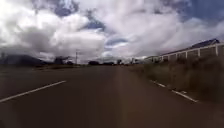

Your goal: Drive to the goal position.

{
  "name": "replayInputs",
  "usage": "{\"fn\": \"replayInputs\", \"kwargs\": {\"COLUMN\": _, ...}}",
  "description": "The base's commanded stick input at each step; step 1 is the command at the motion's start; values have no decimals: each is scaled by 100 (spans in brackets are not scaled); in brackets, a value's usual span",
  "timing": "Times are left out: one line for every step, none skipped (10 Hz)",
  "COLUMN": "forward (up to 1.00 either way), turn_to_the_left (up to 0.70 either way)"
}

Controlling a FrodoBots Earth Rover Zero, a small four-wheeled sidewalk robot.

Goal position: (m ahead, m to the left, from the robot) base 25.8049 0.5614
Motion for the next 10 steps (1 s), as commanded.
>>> {"fn": "replayInputs", "kwargs": {"forward": 70, "turn_to_the_left": -33}}
{"fn": "replayInputs", "kwargs": {"forward": 70, "turn_to_the_left": -33}}
{"fn": "replayInputs", "kwargs": {"forward": 70, "turn_to_the_left": -33}}
{"fn": "replayInputs", "kwargs": {"forward": 70, "turn_to_the_left": -29}}
{"fn": "replayInputs", "kwargs": {"forward": 70, "turn_to_the_left": -5}}
{"fn": "replayInputs", "kwargs": {"forward": 70, "turn_to_the_left": 2}}
{"fn": "replayInputs", "kwargs": {"forward": 70, "turn_to_the_left": 2}}
{"fn": "replayInputs", "kwargs": {"forward": 70, "turn_to_the_left": 2}}
{"fn": "replayInputs", "kwargs": {"forward": 70, "turn_to_the_left": 2}}
{"fn": "replayInputs", "kwargs": {"forward": 70, "turn_to_the_left": 2}}
